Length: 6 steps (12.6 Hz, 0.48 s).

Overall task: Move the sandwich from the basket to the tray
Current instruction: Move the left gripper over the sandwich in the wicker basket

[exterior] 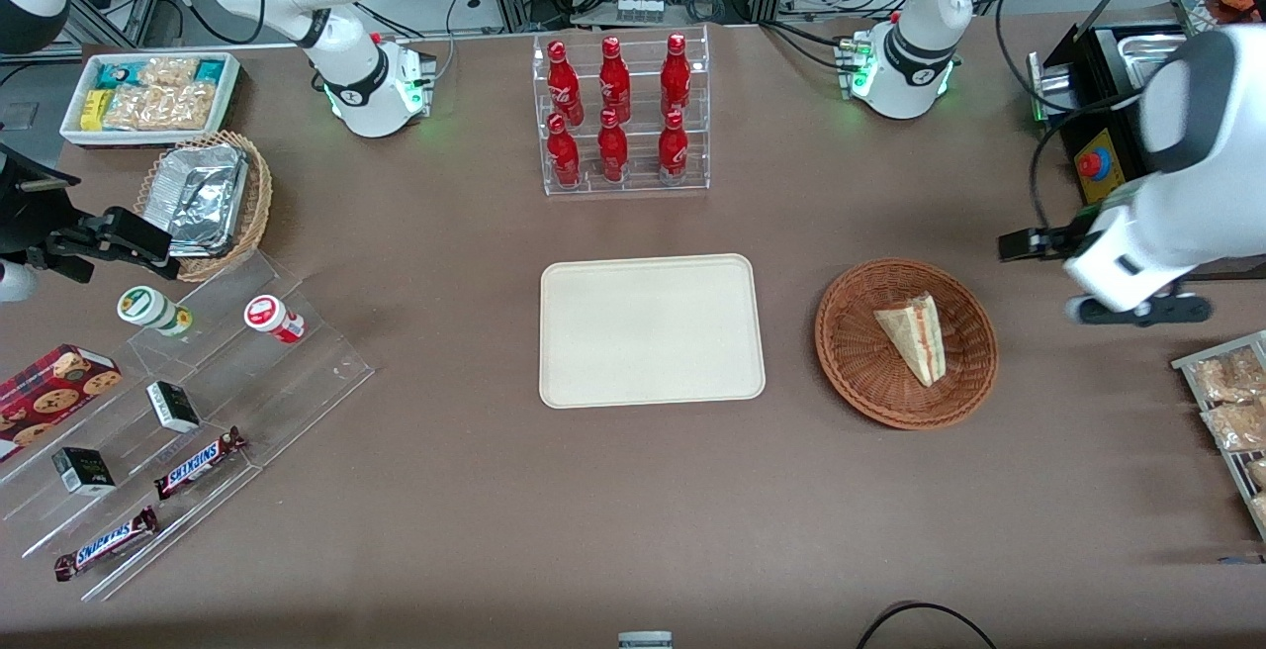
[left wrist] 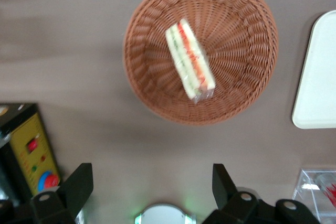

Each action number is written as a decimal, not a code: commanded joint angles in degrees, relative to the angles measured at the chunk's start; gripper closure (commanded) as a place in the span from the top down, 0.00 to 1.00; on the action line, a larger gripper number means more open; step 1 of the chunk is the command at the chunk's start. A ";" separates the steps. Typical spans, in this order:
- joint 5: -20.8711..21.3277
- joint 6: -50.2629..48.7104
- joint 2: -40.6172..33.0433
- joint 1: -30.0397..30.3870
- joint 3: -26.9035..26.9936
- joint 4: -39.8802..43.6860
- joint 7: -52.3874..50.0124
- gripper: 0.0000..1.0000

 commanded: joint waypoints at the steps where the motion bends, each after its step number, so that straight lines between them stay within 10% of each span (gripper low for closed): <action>1: -0.17 10.37 -1.29 -1.85 0.31 -9.41 0.57 1.00; 6: -0.35 33.23 -1.55 -2.73 0.31 -24.18 -6.25 1.00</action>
